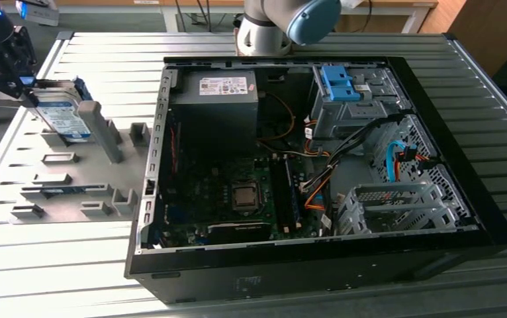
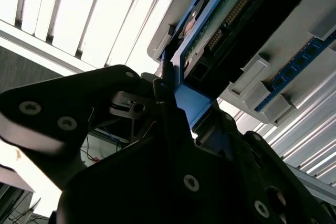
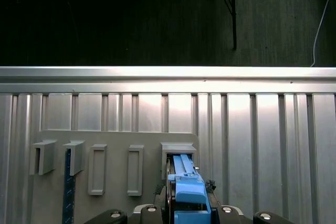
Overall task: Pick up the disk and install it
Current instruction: 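Pick up the disk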
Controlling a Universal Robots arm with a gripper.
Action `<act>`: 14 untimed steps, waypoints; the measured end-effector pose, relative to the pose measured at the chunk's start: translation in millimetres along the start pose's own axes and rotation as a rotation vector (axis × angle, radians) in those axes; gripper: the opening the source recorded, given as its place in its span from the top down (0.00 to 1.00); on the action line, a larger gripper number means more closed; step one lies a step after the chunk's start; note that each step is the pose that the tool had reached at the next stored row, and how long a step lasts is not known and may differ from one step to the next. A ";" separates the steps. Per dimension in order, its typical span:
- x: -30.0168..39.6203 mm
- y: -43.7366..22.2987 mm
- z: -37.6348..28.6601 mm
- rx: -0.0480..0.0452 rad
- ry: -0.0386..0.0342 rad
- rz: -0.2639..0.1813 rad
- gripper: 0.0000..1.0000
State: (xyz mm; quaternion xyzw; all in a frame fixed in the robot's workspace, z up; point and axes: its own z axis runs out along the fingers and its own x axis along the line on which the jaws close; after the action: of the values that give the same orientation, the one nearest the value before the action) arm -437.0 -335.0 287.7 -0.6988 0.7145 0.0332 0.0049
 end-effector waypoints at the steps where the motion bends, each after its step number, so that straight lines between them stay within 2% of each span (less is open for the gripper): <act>1: 0.0 0.0 0.0 0.0000 0.0000 0.000 0.63; 14: -0.1 0.0 -1.2 0.0001 0.0008 0.000 0.63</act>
State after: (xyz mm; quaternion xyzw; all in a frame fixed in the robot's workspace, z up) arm -436.9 -335.0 288.9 -0.6988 0.7145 0.0328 0.0047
